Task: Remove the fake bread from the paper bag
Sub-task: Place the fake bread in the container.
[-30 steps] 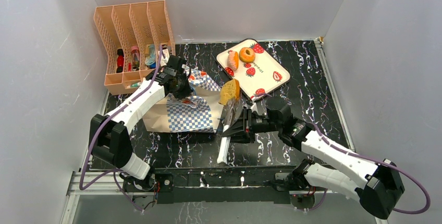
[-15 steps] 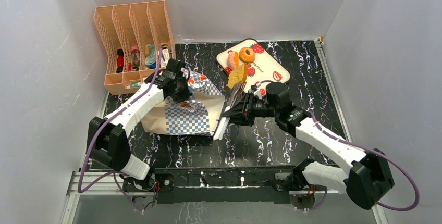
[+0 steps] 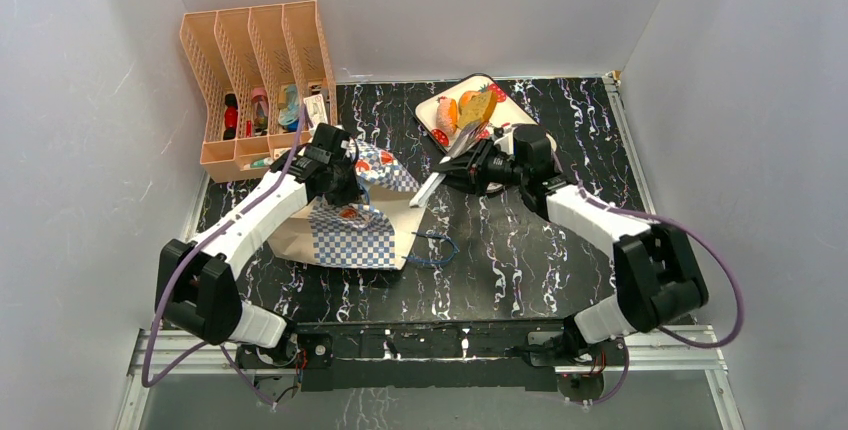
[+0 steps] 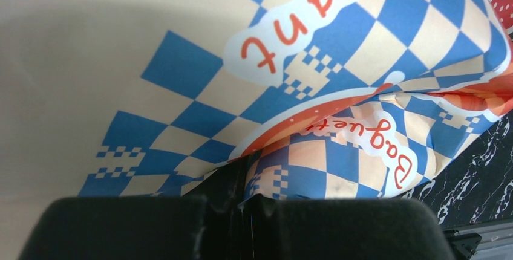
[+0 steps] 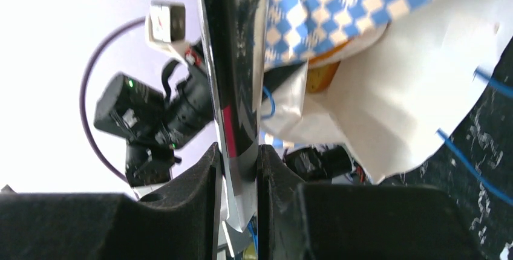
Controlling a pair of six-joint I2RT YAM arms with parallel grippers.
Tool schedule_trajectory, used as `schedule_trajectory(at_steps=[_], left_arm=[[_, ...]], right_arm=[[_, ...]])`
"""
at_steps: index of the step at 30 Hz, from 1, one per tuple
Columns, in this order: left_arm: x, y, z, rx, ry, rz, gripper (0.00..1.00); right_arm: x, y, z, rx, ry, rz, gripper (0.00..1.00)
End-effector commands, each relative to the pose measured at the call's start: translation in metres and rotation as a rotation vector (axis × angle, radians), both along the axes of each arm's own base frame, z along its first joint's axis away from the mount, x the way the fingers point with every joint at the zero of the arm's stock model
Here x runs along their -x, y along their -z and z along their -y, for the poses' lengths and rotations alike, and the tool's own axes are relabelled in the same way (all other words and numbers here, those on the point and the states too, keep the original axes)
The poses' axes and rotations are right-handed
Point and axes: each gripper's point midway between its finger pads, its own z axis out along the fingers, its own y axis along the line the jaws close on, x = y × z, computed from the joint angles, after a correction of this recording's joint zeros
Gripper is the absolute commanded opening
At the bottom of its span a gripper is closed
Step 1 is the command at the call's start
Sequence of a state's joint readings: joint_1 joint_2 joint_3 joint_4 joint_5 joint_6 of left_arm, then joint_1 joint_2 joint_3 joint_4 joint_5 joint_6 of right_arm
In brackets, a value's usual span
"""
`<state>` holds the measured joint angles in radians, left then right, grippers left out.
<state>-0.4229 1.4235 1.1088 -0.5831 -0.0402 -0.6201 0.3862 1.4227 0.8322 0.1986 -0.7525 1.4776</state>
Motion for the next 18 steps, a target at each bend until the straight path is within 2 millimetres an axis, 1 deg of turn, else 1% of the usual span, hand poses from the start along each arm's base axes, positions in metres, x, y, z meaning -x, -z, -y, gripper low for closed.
schedule_trajectory(at_steps=[1,2,3,5,6,11,12,16,18], left_arm=[[0.007,-0.007,-0.006,-0.003,0.013,0.021,0.00],[0.008,-0.006,-0.006,-0.002,0.011,0.017,0.00],[0.009,-0.013,-0.006,0.010,0.011,0.037,0.00],[0.012,-0.013,-0.007,0.012,0.011,0.038,0.00],[0.013,-0.013,-0.007,0.011,0.009,0.037,0.00],[0.016,-0.014,-0.009,0.014,0.002,0.041,0.00],[0.016,-0.014,-0.009,0.015,0.001,0.043,0.00],[0.016,-0.016,-0.010,0.017,-0.002,0.047,0.00],[0.016,-0.017,-0.010,0.018,-0.005,0.048,0.00]], right_arm=[[-0.044,-0.049,0.004,-0.086,0.031,0.234,0.00],[-0.053,-0.048,0.006,-0.089,0.038,0.238,0.00],[-0.061,-0.047,0.008,-0.096,0.044,0.236,0.00],[-0.076,-0.047,0.013,-0.121,0.059,0.249,0.00],[-0.083,-0.043,0.014,-0.125,0.066,0.243,0.00],[-0.110,-0.030,0.026,-0.141,0.109,0.238,0.00],[-0.116,-0.016,0.026,-0.137,0.116,0.208,0.00],[-0.129,0.006,0.036,-0.158,0.148,0.173,0.00],[-0.130,0.016,0.039,-0.188,0.159,0.151,0.00]])
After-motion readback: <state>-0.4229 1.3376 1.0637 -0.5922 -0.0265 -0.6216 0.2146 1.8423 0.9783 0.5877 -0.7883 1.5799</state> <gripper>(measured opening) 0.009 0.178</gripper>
